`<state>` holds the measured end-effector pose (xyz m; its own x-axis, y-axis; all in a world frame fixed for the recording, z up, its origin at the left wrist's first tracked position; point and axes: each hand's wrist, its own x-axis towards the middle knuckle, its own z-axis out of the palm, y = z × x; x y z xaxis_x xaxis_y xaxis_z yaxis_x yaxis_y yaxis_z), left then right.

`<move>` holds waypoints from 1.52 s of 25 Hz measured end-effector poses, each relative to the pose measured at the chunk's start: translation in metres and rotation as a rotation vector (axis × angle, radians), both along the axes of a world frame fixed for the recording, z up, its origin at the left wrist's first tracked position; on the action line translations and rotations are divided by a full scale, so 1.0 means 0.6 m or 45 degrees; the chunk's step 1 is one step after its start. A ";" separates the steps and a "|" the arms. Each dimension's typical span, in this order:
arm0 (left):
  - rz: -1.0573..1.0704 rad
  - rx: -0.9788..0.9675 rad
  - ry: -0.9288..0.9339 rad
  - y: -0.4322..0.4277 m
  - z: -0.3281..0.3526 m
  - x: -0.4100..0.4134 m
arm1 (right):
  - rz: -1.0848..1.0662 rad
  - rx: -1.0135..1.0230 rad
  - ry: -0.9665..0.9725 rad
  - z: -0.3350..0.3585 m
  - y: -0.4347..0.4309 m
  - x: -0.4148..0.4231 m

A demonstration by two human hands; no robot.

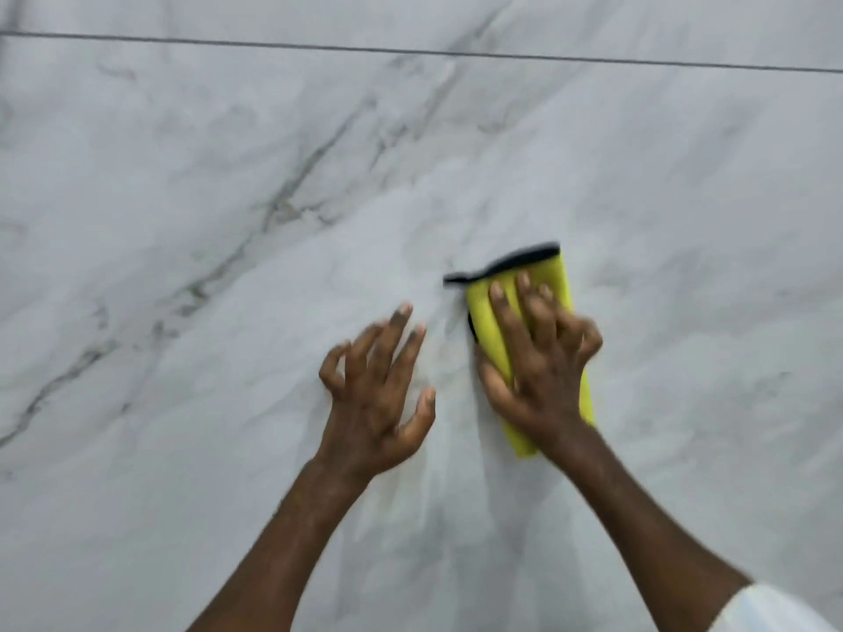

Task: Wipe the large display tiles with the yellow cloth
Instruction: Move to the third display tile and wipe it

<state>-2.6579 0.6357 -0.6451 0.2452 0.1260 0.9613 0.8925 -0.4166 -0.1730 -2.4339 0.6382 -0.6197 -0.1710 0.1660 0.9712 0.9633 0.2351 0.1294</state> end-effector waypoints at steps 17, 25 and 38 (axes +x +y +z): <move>-0.008 0.133 0.142 0.031 0.123 0.084 | -0.122 0.132 0.306 0.031 0.007 0.056; 0.103 0.119 0.238 0.061 0.097 0.106 | -0.109 0.133 0.292 0.303 0.012 0.116; 0.023 0.032 0.490 0.045 -0.122 0.173 | -0.139 -0.020 0.188 -0.162 -0.009 0.149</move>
<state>-2.5540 0.6627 -0.7181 0.5868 0.1109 0.8021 0.7672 -0.3927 -0.5071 -2.3444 0.6329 -0.7172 -0.0070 0.1912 0.9815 0.9915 0.1289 -0.0180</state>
